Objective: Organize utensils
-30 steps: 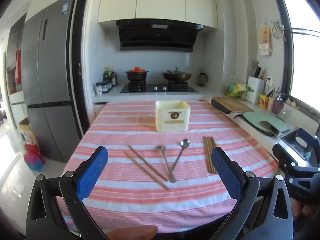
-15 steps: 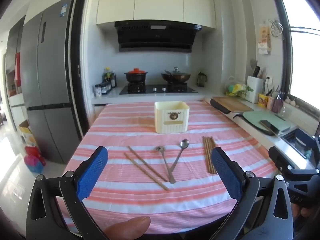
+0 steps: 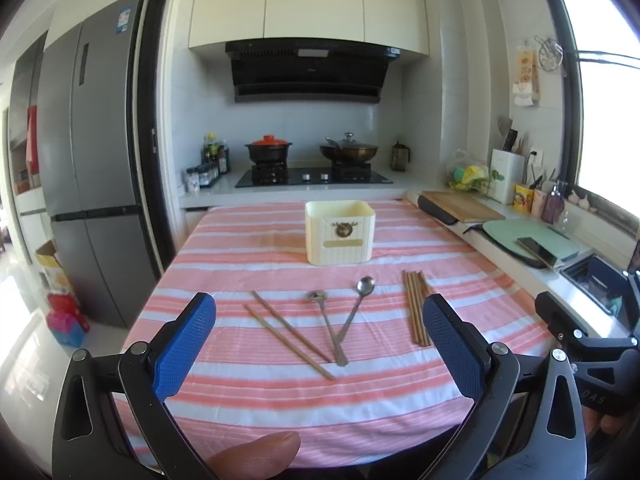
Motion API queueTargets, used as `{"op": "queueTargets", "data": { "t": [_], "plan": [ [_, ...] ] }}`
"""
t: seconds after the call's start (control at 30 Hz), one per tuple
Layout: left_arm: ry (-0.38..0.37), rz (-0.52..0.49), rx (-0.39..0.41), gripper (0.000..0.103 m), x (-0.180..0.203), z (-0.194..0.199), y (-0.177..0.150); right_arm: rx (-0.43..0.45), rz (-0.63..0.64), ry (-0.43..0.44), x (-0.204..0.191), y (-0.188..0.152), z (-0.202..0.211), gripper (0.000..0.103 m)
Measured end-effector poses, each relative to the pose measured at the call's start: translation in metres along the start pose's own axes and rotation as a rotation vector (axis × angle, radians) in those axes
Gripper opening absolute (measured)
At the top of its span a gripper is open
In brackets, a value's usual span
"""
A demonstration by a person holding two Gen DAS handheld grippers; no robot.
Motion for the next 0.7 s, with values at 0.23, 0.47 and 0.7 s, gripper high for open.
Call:
{"op": "queueTargets", "data": {
  "t": [0.23, 0.47, 0.7],
  "plan": [
    [0.001, 0.000, 0.003, 0.103, -0.0002, -0.0012, -0.0001, 0.008, -0.001, -0.003, 0.0017, -0.0001, 0.0005, 0.103],
    [-0.004, 0.002, 0.000, 0.103, -0.0004, -0.0025, -0.0008, 0.005, -0.003, -0.002, 0.0023, -0.0004, -0.0002, 0.103],
    [-0.005, 0.005, -0.001, 0.103, 0.0002, -0.0019, -0.0007, 0.005, -0.003, -0.003, 0.0032, -0.0006, 0.0000, 0.103]
  ]
}}
Point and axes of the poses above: each gripper's, at about its wrist camera, not at the fingertips, and z roughly against the way its jaws point, x to its right, y to its top, the point moved 9 cm from there along -z, roughly the way its jaws point, and after that the axes turned 7 degrees about x, right-handed, at the moved point
